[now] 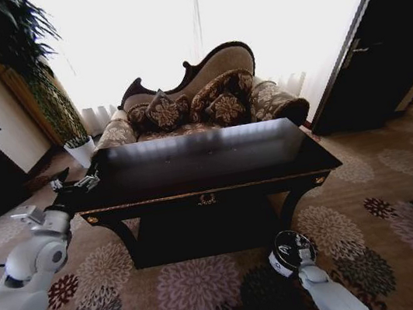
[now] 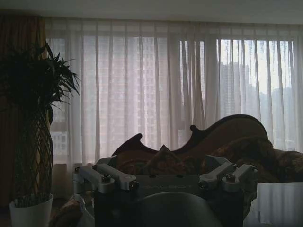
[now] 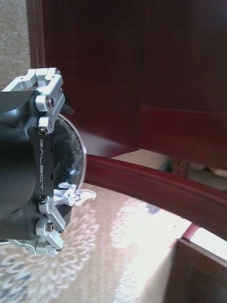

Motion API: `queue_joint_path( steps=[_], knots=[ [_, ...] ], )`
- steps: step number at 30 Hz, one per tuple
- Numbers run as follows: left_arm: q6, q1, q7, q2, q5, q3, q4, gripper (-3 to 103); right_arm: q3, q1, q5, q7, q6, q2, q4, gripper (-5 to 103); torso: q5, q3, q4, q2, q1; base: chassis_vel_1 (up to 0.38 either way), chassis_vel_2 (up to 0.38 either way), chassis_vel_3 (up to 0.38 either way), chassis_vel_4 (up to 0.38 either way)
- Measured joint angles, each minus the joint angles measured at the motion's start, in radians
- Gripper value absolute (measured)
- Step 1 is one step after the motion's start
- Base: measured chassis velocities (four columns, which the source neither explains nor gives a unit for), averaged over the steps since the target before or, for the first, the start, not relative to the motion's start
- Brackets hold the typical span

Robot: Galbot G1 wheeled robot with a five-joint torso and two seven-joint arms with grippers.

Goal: Move to the front of the table and place the trash on the table into the trash bin.

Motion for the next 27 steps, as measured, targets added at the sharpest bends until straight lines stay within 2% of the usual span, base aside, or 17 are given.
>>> queue_joint_path(
  steps=[2,3,4,6,7,8,9,10,11,12,13,15,16,20,23,27],
  knots=[
    [0.000,0.000,0.000,0.000,0.000,0.000,0.000,100,0.008,0.001,-0.017,0.012,-0.008,0.004,-0.003,100,-0.0003,0.000,-0.0002,0.000,0.000,0.000,0.000,0.000,0.000],
    [0.000,0.000,0.000,0.000,0.000,0.000,0.000,100,0.002,-0.007,0.042,0.018,-0.050,0.003,0.020,100,0.0000,0.000,-0.0002,0.000,0.000,0.000,0.000,0.000,0.000],
    [0.000,0.000,0.000,0.000,0.000,0.000,0.000,100,0.002,-0.007,0.042,0.018,-0.050,0.003,0.020,100,0.0000,0.000,-0.0002,0.000,0.000,0.000,0.000,0.000,0.000],
    [0.000,0.000,0.000,0.000,0.000,0.000,0.000,100,0.009,-0.010,0.074,0.040,-0.109,0.008,0.046,100,-0.0004,0.000,-0.0002,0.000,0.000,0.000,0.000,0.000,0.000],
    [0.000,0.000,0.000,0.000,0.000,0.000,0.000,100,0.009,-0.010,0.074,0.040,-0.109,0.008,0.046,100,-0.0004,0.000,-0.0002,0.000,0.000,0.000,0.000,0.000,0.000],
    [0.000,0.000,0.000,0.000,0.000,0.000,0.000,100,0.006,-0.012,0.123,0.057,-0.161,0.008,0.067,100,-0.0002,0.000,-0.0001,0.000,0.000,0.000,0.000,0.000,0.000],
    [0.000,0.000,0.000,0.000,0.000,0.000,0.000,100,0.013,-0.004,0.045,0.096,-0.162,0.018,0.061,100,-0.0001,0.000,-0.0001,0.000,0.000,0.000,0.000,0.000,0.000],
    [0.000,0.000,0.000,0.000,0.000,0.000,0.000,100,0.048,0.016,-0.100,0.114,-0.078,0.031,0.014,100,0.0003,0.000,-0.0002,0.000,0.000,0.000,0.000,0.000,0.000],
    [0.000,0.000,0.000,0.000,0.000,0.000,0.000,100,0.048,0.016,-0.100,0.114,-0.078,0.031,0.014,100,0.0003,0.000,-0.0002,0.000,0.000,0.000,0.000,0.000,0.000],
    [0.000,0.000,0.000,0.000,0.000,0.000,0.000,100,0.059,0.021,-0.148,0.114,-0.050,0.032,0.000,100,0.0002,0.000,0.0002,0.000,0.000,0.000,0.000,0.000,0.000],
    [0.000,0.000,0.000,0.000,0.000,0.000,0.000,100,0.064,0.020,-0.186,0.098,-0.015,0.031,-0.012,100,-0.0017,0.000,0.0003,0.000,0.000,0.000,0.000,0.000,0.000],
    [0.000,0.000,0.000,0.000,0.000,0.000,0.000,100,0.043,0.011,0.003,0.089,-0.089,0.035,0.024,100,0.0008,0.000,-0.0008,0.000,0.000,0.000,0.000,0.000,0.000],
    [0.000,0.000,0.000,0.000,0.000,0.000,0.000,100,0.043,0.017,0.085,0.090,-0.127,0.036,0.032,100,0.0007,0.000,-0.0001,0.000,0.000,0.000,0.000,0.000,0.000],
    [0.000,0.000,0.000,0.000,0.000,0.000,0.000,100,0.044,0.014,0.157,0.076,-0.144,0.023,0.038,100,-0.0001,0.000,0.0002,0.000,0.000,0.000,0.000,0.000,0.000],
    [0.000,0.000,0.000,0.000,0.000,0.000,0.000,100,0.043,-0.002,0.177,0.055,-0.129,0.010,0.059,100,0.0000,0.000,0.0001,0.000,0.000,0.000,0.000,0.000,0.000],
    [0.000,0.000,0.000,0.000,0.000,0.000,0.000,100,0.049,-0.066,0.243,0.037,-0.115,-0.012,0.166,100,0.0003,0.000,-0.0002,0.000,0.000,0.000,0.000,0.000,0.000]
  ],
)
